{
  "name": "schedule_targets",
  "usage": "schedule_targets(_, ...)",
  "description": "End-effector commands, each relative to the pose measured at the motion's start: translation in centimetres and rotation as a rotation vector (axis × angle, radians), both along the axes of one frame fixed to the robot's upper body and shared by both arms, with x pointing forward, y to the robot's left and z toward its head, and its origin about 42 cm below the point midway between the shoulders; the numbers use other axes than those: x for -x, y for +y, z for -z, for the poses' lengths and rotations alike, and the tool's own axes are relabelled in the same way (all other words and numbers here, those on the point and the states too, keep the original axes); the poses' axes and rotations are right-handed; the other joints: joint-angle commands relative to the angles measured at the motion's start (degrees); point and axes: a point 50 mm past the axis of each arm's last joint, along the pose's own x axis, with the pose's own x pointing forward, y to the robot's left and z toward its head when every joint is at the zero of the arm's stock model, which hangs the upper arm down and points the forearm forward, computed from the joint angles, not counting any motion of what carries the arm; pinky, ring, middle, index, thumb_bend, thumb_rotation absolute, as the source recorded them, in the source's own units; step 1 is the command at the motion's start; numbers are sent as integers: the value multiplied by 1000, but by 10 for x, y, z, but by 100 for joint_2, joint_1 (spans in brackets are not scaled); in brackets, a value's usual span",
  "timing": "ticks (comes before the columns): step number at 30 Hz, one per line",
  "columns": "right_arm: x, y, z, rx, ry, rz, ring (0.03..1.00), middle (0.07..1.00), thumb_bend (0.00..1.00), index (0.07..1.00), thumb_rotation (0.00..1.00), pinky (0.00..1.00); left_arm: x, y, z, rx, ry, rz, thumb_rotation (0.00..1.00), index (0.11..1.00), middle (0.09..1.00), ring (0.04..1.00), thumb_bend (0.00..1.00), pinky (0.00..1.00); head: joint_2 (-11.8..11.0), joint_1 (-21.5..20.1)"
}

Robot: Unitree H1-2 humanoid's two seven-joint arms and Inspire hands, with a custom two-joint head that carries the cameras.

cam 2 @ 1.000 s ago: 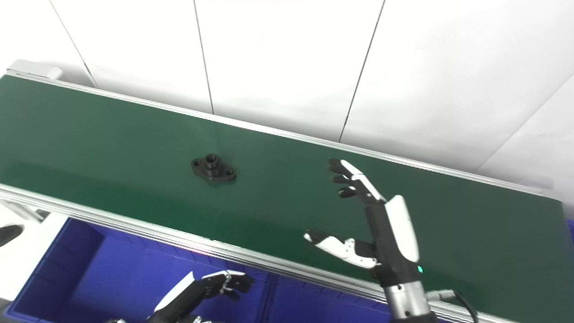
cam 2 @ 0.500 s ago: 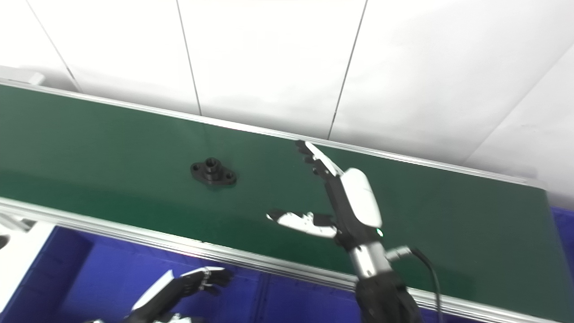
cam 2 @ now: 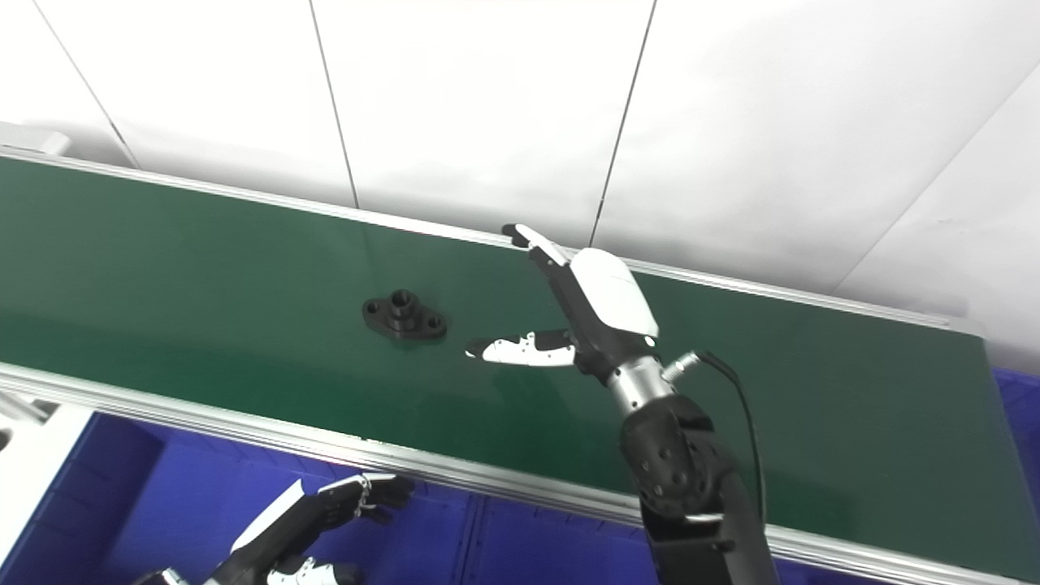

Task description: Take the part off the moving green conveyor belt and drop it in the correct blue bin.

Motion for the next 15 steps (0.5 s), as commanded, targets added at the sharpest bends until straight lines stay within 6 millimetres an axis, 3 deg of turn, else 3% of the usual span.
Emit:
schedule_targets(1,-12,6,-16,16,-41,-9,860,886,755,915,503,780,-2,0,-5,23,-43,6,708,796,817,794,795,727,-2,8)
schedule_targets(15,-48,22,-5,158,-10,-27,851,876,756,907,455,789,-2,-4,-7,32,-48,13,721,803,825,799,781,735,42,84)
